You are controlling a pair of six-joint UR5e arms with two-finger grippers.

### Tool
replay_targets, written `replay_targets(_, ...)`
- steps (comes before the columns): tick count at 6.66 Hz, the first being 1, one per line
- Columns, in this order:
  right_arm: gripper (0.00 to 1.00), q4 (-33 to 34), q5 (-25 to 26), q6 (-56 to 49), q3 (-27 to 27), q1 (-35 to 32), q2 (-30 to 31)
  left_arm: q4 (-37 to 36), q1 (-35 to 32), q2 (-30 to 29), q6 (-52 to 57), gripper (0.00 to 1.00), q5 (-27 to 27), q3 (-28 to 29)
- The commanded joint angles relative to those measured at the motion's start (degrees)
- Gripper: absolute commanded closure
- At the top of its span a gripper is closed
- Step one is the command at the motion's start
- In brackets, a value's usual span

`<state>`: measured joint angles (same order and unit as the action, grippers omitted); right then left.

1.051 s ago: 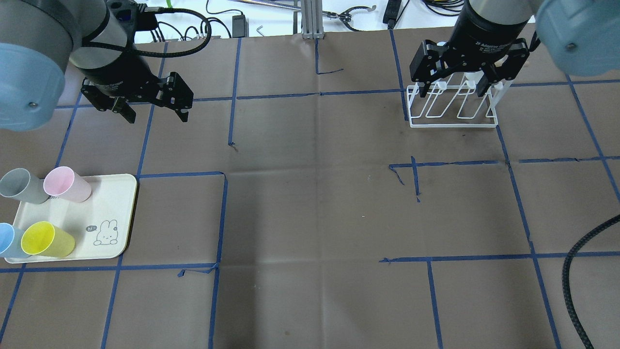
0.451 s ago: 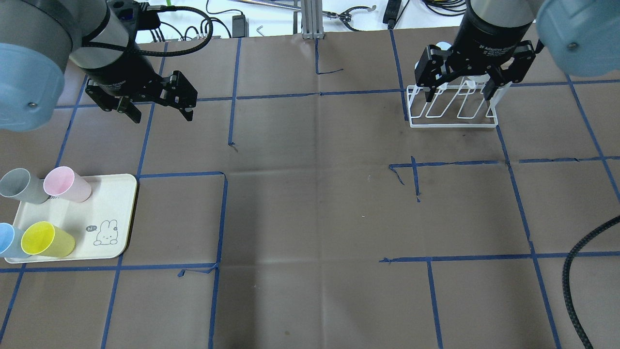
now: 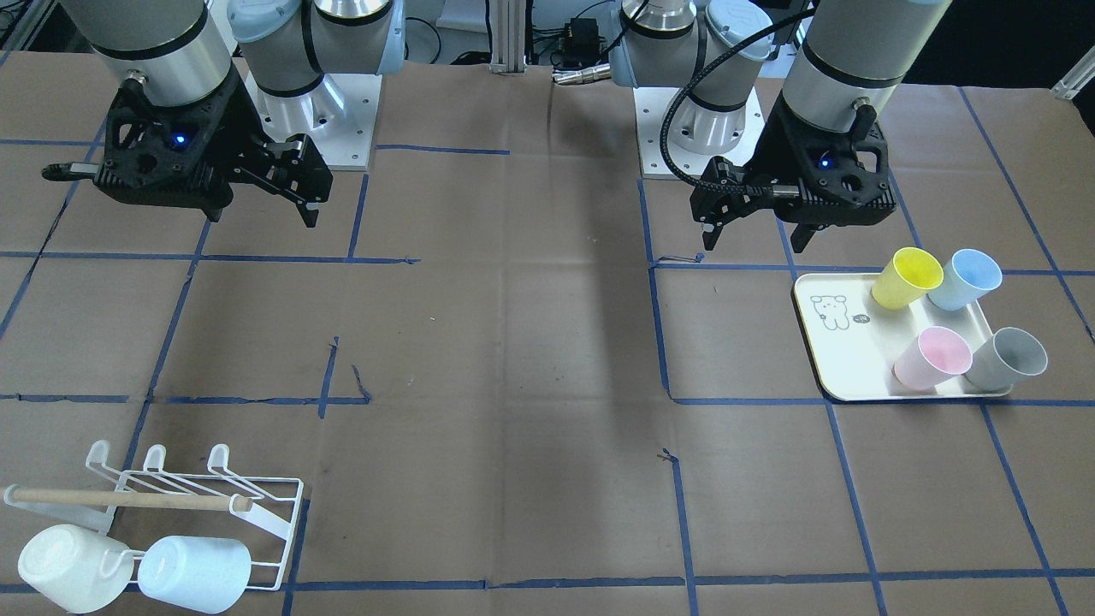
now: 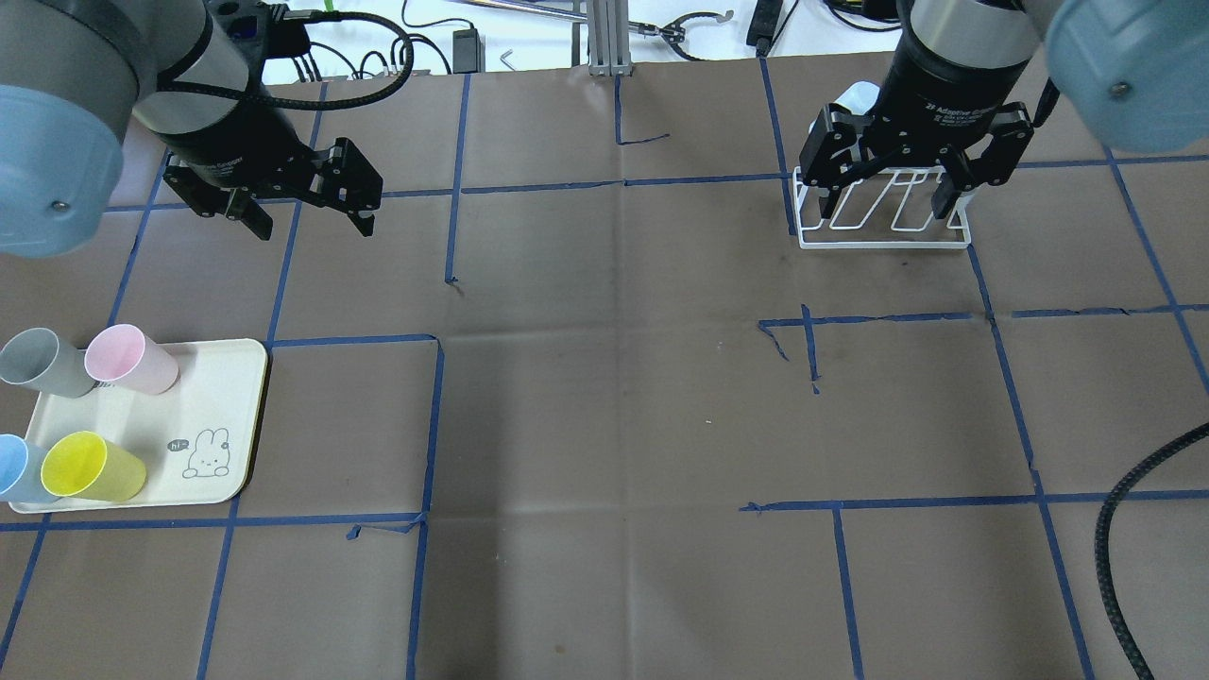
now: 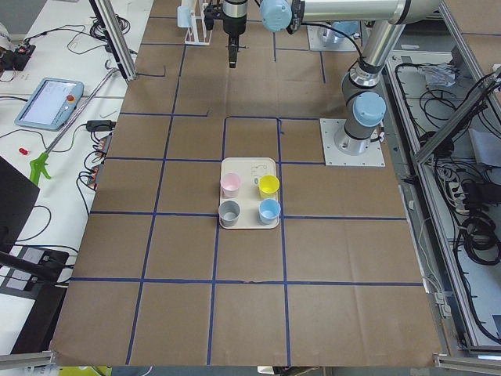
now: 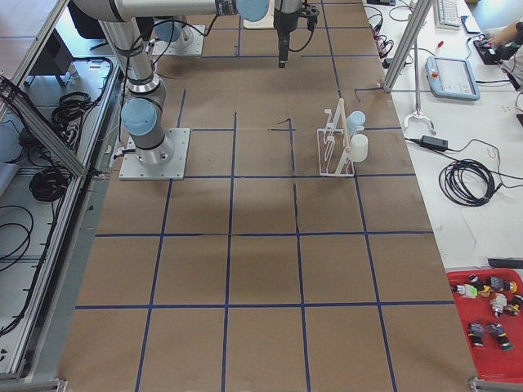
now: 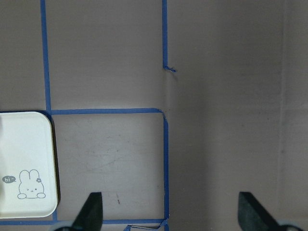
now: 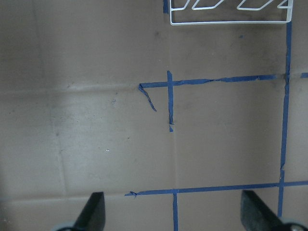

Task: Transfer IKEA cup to right arm and place on rack

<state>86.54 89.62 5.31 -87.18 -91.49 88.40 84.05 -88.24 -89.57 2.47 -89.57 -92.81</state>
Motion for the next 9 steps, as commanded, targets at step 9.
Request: replay_targets(9, 0.0, -0.49, 0.12, 1.63, -3.87, 0.0, 3.71, -0.02, 0.0, 0.19, 0.17, 0.0, 0.09, 0.0)
